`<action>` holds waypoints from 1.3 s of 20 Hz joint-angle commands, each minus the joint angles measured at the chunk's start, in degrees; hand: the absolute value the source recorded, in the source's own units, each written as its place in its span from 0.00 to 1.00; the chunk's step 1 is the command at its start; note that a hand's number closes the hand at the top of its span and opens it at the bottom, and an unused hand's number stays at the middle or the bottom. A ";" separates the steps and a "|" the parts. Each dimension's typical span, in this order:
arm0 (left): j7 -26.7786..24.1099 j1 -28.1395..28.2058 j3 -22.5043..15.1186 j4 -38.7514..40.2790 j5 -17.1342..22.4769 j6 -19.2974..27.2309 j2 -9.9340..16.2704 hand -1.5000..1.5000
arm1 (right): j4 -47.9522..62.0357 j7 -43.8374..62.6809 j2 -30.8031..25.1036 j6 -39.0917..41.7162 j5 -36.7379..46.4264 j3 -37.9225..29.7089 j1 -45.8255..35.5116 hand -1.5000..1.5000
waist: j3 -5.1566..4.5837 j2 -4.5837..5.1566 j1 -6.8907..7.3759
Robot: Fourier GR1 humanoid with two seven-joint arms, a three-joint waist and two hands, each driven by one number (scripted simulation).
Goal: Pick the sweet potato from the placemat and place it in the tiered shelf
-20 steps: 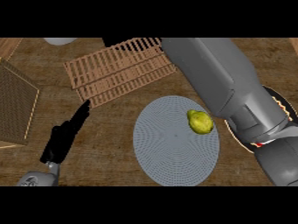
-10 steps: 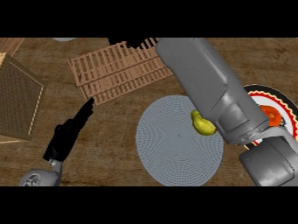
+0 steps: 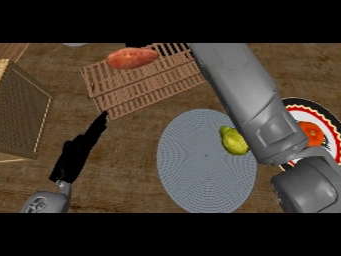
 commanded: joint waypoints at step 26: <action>-1.67 6.51 2.84 -2.15 -0.73 0.47 -0.07 0.50 | -5.42 -12.07 -28.75 8.62 -6.09 -8.33 17.29 0.00 | 0.04 -2.07 -5.25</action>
